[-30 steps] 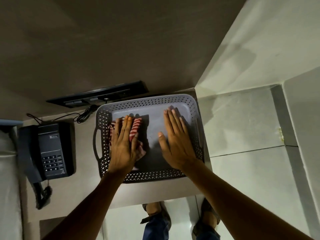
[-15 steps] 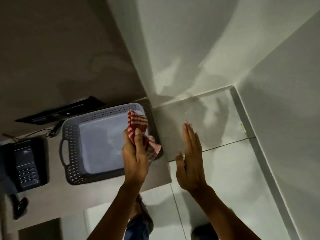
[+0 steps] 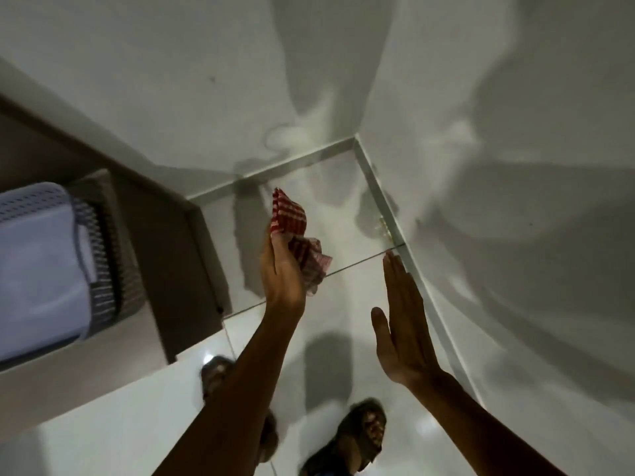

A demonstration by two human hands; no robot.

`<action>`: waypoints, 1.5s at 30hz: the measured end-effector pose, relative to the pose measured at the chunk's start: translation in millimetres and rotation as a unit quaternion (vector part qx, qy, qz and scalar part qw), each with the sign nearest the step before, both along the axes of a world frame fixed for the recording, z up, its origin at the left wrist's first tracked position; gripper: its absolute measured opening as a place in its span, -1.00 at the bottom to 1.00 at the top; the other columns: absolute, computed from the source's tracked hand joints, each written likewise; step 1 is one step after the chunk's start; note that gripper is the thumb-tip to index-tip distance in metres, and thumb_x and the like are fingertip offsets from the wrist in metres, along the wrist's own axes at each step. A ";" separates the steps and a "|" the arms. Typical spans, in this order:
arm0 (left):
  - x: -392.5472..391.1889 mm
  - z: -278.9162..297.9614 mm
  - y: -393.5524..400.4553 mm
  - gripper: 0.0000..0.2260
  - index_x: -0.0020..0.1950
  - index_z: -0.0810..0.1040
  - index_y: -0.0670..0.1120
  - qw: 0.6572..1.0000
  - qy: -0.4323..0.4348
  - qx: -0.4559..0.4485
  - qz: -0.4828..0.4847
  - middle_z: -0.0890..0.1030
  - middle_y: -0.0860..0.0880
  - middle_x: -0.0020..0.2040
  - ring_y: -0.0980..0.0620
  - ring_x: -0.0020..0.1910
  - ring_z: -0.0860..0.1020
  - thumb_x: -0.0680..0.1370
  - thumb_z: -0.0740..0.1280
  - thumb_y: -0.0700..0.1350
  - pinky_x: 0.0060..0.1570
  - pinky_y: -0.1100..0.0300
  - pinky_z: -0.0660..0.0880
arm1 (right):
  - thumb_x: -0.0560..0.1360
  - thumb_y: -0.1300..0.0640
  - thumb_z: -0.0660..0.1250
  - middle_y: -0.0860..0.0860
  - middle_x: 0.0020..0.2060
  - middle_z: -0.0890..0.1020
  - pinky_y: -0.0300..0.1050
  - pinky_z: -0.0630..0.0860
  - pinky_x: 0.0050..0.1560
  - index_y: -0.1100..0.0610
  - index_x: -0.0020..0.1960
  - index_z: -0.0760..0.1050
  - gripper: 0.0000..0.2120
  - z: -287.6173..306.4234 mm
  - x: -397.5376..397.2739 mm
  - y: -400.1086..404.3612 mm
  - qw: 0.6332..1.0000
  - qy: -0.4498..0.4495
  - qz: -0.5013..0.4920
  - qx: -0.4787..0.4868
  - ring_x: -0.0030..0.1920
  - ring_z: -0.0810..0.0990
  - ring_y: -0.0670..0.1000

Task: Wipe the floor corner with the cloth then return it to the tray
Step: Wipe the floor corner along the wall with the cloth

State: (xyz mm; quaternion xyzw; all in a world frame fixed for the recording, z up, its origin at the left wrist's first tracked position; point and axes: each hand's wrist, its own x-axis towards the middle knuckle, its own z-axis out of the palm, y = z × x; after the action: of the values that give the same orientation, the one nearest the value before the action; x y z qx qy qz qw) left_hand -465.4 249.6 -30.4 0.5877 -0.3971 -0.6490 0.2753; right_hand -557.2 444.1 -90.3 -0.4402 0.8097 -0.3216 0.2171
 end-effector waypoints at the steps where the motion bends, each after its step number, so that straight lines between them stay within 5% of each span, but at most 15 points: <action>1: -13.9 -15.4 6.4 -0.65 0.33 0.52 -0.19 1.000 0.010 0.015 -0.001 0.73 -0.04 -0.11 0.15 -0.29 0.71 0.81 0.01 -0.06 -0.34 0.25 0.66 | 0.77 0.02 0.04 0.01 0.85 0.05 0.03 -0.06 0.85 0.18 0.82 -0.02 -0.33 -15.7 -12.5 12.4 1.000 0.008 0.003 0.010 0.85 0.03 0.07; 3: -40.1 -47.2 16.2 -0.64 0.26 0.56 -0.19 0.999 0.023 0.045 -0.011 0.73 -0.03 -0.22 0.11 -0.37 0.69 0.79 0.02 -0.07 -0.46 0.23 0.61 | 0.78 0.02 0.05 0.04 0.84 0.07 0.10 -0.02 0.85 0.21 0.82 0.00 -0.33 -49.5 -32.5 32.1 0.999 0.014 0.006 0.034 0.85 0.05 0.10; 8: -90.3 -127.9 20.6 -0.59 0.47 0.51 -0.25 0.996 0.029 0.070 -0.054 0.69 -0.23 -0.05 -0.10 -0.16 0.68 0.77 0.03 -0.11 -0.27 0.17 0.68 | 0.78 -0.01 0.06 0.08 0.84 0.03 0.03 -0.08 0.85 0.23 0.81 -0.02 -0.32 -139.7 -61.8 46.1 0.997 0.023 0.003 0.071 0.85 0.00 0.10; 13: -138.4 -220.5 21.0 -0.57 0.40 0.60 -0.17 0.993 0.016 0.042 -0.111 0.71 -0.15 -0.22 -0.05 -0.34 0.71 0.76 0.10 0.04 -0.29 0.00 0.66 | 0.81 -0.16 0.01 0.04 0.85 -0.03 -0.07 -0.16 0.84 0.17 0.83 -0.10 -0.27 -251.1 -82.4 44.6 0.994 0.037 -0.003 0.099 0.85 -0.09 0.03; 15: -157.8 -258.1 23.3 -0.52 0.59 0.45 -0.09 0.989 -0.001 0.003 -0.148 0.73 -0.20 0.10 -0.16 -0.01 0.75 0.74 0.07 0.07 0.07 -0.25 0.71 | 0.79 -0.33 -0.08 -0.05 0.85 -0.14 -0.15 -0.24 0.82 0.05 0.83 -0.21 -0.23 -295.4 -88.4 43.6 0.993 0.018 -0.015 0.120 0.84 -0.18 -0.07; 17: -178.3 -298.1 24.6 -0.40 0.68 0.30 -0.07 0.975 -0.055 -0.081 -0.201 0.58 -0.21 0.47 -0.22 0.38 0.62 0.67 0.03 0.12 0.41 -0.24 0.56 | 0.75 -0.41 -0.10 -0.11 0.83 -0.27 -0.05 -0.22 0.84 -0.02 0.82 -0.29 -0.18 -339.4 -95.6 47.6 0.987 0.009 -0.014 0.157 0.82 -0.27 -0.10; 20: -202.1 -355.9 33.0 -0.39 0.69 0.27 -0.10 0.936 -0.117 -0.188 -0.275 0.46 -0.17 0.61 -0.17 0.56 0.46 0.68 0.04 0.12 0.58 -0.15 0.40 | 0.74 -0.41 0.02 0.00 0.84 -0.22 0.10 -0.15 0.85 0.05 0.83 -0.25 -0.10 -387.0 -99.1 54.9 0.970 0.115 -0.034 0.210 0.84 -0.22 0.02; 24: -215.8 -420.8 58.1 -0.41 0.69 0.24 -0.23 0.796 -0.234 -0.405 -0.384 0.26 -0.22 0.70 -0.15 0.73 0.16 0.74 0.14 0.08 0.70 -0.15 0.09 | 0.72 -0.38 0.16 0.07 0.85 0.00 0.13 0.02 0.84 0.16 0.83 -0.04 -0.08 -413.7 -98.0 65.7 0.971 0.182 -0.051 0.149 0.85 0.02 0.10; 28: -205.9 -442.5 59.9 -0.41 0.73 0.13 -0.14 0.759 -0.247 -0.436 -0.416 0.08 -0.12 0.76 -0.02 0.76 -0.08 0.75 0.01 0.10 0.74 -0.07 -0.09 | 0.71 -0.40 0.17 0.11 0.83 0.12 0.16 0.22 0.79 0.21 0.81 0.05 -0.07 -417.4 -98.4 67.6 0.969 0.195 -0.068 0.133 0.83 0.13 0.14; 35: -179.4 -448.2 48.5 -0.45 0.70 0.25 -0.09 0.631 -0.280 -0.497 -0.525 0.12 -0.06 0.75 -0.02 0.76 0.00 0.76 0.03 0.13 0.74 -0.11 -0.01 | 0.70 -0.39 0.18 0.10 0.83 0.15 0.21 0.36 0.72 0.19 0.81 0.10 -0.09 -419.1 -96.3 65.5 0.968 0.197 -0.089 0.129 0.82 0.16 0.13; 37: -178.4 -442.2 41.8 -0.45 0.70 0.25 -0.10 0.631 -0.286 -0.507 -0.513 0.17 -0.06 0.74 -0.02 0.75 0.06 0.75 -0.01 0.12 0.73 -0.10 0.06 | 0.71 -0.38 0.18 0.11 0.83 0.14 0.20 0.34 0.73 0.20 0.80 0.10 -0.10 -418.3 -94.0 65.9 0.965 0.209 -0.088 0.131 0.82 0.15 0.15; 40: -198.1 -432.5 37.5 -0.39 0.71 0.19 -0.15 0.682 -0.321 -0.464 -0.465 0.14 -0.08 0.75 -0.04 0.76 0.02 0.73 -0.10 0.13 0.74 -0.06 -0.02 | 0.71 -0.34 0.22 0.10 0.83 0.12 0.13 0.25 0.78 0.20 0.81 0.10 -0.11 -414.1 -95.5 64.3 0.968 0.204 -0.088 0.119 0.83 0.13 0.14; 45: -196.8 -433.0 56.3 -0.44 0.68 0.27 -0.19 0.684 -0.289 -0.467 -0.480 0.17 -0.15 0.73 -0.13 0.75 0.04 0.72 0.11 0.05 0.73 -0.11 0.03 | 0.72 -0.34 0.20 0.08 0.84 0.10 0.07 0.14 0.82 0.19 0.82 0.04 -0.11 -416.5 -93.5 64.4 0.966 0.213 -0.092 0.116 0.83 0.10 0.10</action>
State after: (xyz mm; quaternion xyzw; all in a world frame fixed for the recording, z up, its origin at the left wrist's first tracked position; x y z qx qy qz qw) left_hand -662.3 305.9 -463.3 0.2706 -0.9364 -0.2203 0.0365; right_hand -650.7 508.5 -506.9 -0.3944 0.9058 -0.1431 0.0589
